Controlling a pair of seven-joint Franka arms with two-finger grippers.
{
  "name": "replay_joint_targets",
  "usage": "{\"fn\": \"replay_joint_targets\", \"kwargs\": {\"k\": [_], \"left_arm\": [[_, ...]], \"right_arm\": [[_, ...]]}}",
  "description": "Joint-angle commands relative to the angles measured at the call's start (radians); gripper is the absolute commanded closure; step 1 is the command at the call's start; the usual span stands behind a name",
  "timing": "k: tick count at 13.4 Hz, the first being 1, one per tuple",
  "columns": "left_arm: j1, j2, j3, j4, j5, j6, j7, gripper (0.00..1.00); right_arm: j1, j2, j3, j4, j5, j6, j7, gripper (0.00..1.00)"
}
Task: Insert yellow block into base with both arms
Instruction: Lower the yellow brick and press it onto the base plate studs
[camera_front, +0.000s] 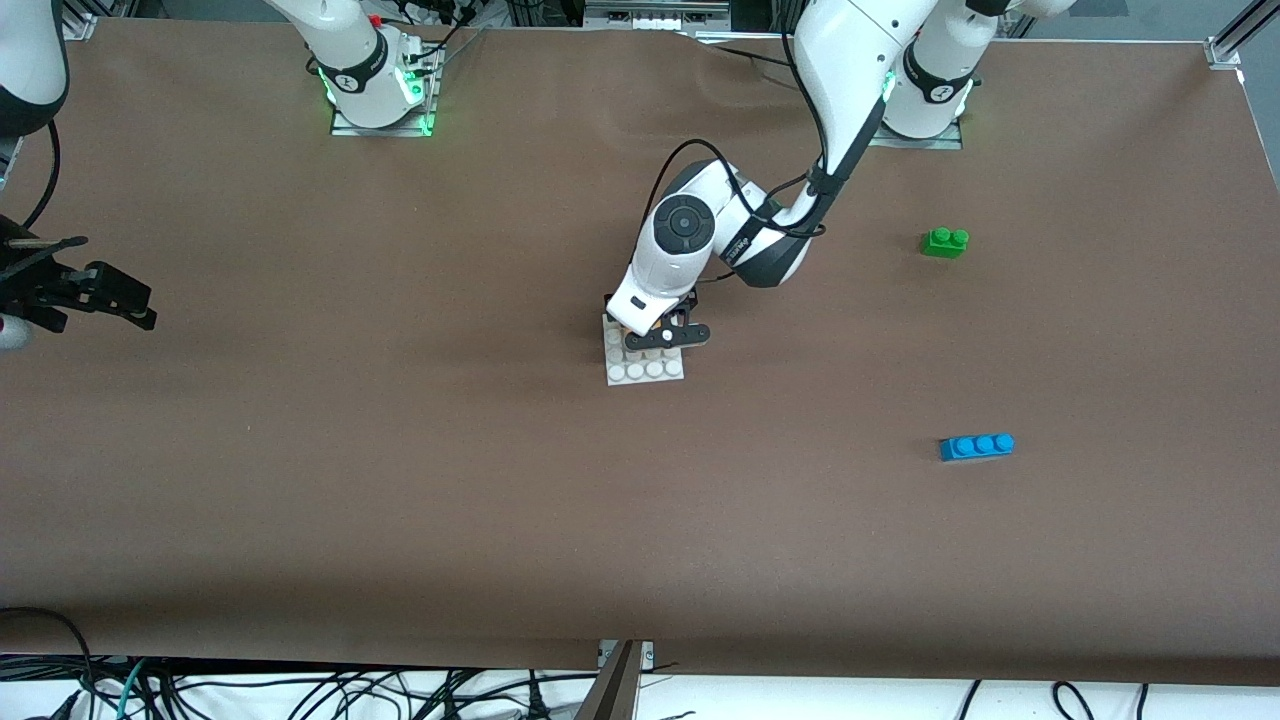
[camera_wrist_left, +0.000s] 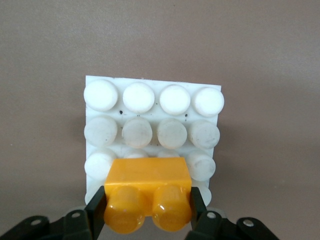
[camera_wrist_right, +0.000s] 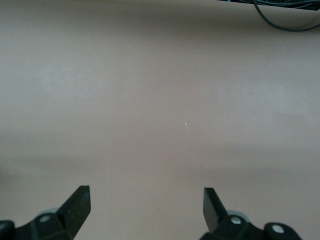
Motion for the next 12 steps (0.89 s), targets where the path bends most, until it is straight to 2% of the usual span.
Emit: {"fn": "replay_joint_targets", "kwargs": {"k": [1, 9, 10, 11, 12], "left_arm": [[-0.015, 0.023, 0.009, 0.032, 0.051, -0.022, -0.023, 1.0], [-0.022, 0.04, 0.007, 0.034, 0.039, -0.021, -0.027, 1.0], [-0.022, 0.043, 0.007, 0.034, 0.035, -0.021, -0.028, 0.94], [-0.022, 0.047, 0.007, 0.035, 0.033, -0.021, -0.03, 0.72], [-0.022, 0.047, 0.007, 0.04, 0.032, -0.021, -0.031, 0.6]], "right_arm": [[-0.008, 0.009, 0.007, 0.028, -0.006, -0.016, -0.014, 0.0], [-0.008, 0.009, 0.007, 0.028, -0.006, -0.016, -0.014, 0.0], [-0.008, 0.009, 0.006, 0.028, -0.006, -0.016, -0.016, 0.0], [-0.008, 0.009, 0.007, 0.028, -0.008, -0.016, -0.014, 0.0], [-0.008, 0.009, 0.007, 0.028, -0.008, -0.016, -0.014, 0.0]]}}
